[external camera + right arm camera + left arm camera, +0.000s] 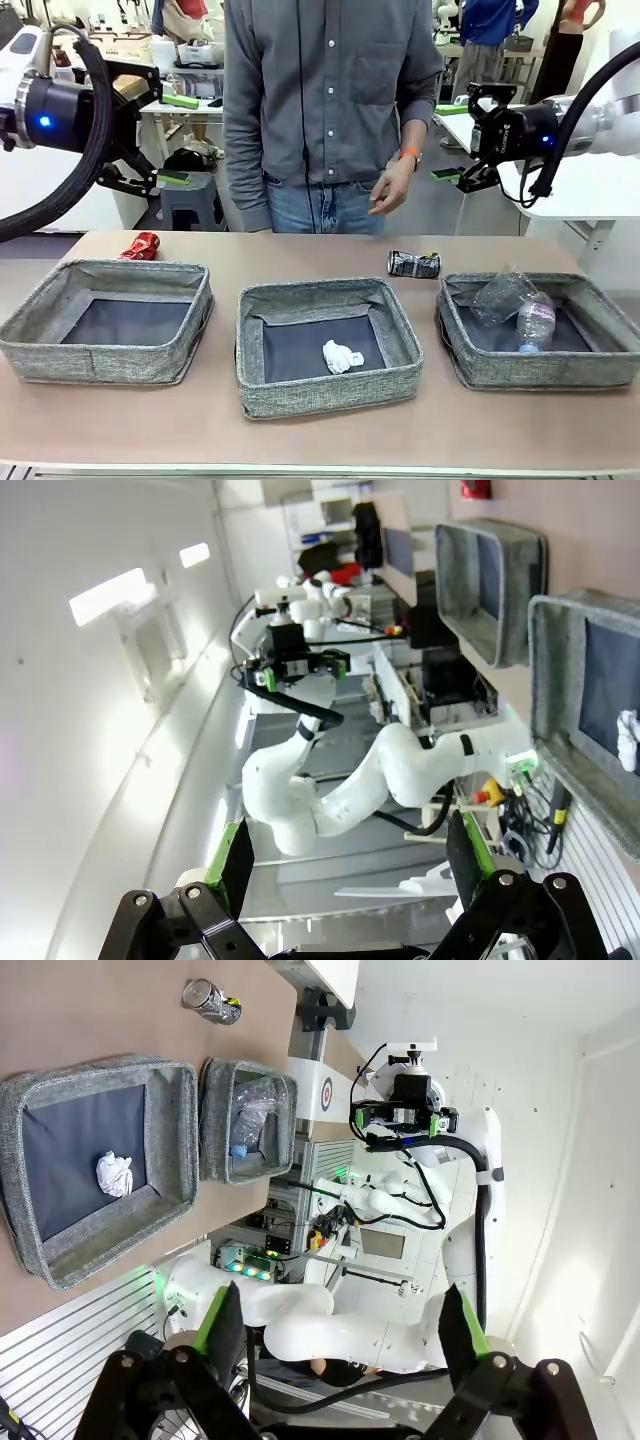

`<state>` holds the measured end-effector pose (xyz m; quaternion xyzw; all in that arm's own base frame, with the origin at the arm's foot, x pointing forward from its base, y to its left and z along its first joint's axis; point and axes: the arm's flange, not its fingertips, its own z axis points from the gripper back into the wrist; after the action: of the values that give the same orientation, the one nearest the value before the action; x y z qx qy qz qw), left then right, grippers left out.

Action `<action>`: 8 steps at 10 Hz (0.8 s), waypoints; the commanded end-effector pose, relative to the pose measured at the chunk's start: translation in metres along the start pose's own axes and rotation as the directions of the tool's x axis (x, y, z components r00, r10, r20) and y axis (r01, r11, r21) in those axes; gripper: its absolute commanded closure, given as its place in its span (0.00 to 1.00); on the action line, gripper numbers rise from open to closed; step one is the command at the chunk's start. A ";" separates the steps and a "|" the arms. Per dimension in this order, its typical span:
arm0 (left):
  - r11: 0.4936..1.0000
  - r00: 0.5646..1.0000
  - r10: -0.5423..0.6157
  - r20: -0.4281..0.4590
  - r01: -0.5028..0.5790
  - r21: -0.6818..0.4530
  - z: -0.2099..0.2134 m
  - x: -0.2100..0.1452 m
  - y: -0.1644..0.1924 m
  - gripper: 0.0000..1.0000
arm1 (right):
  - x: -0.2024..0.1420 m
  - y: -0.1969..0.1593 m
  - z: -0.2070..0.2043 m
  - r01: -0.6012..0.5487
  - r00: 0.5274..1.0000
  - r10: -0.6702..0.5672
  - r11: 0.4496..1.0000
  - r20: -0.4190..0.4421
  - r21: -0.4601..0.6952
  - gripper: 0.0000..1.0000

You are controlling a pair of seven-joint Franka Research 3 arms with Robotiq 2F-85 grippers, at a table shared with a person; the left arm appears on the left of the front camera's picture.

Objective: Sort the waste into the appropriate baskets.
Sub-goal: Pick up the waste item pointed out by the person.

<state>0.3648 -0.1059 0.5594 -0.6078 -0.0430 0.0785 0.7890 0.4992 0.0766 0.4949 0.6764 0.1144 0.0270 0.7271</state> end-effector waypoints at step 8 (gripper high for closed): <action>1.000 1.000 0.009 0.011 -0.008 -0.023 -0.001 -0.001 -0.002 0.00 | -0.003 0.002 -0.001 -0.013 1.000 0.013 1.000 -0.003 0.008 0.00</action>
<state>0.3648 -0.1059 0.5595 -0.6078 -0.0430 0.0785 0.7890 0.4992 0.0766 0.4949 0.6764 0.1144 0.0271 0.7271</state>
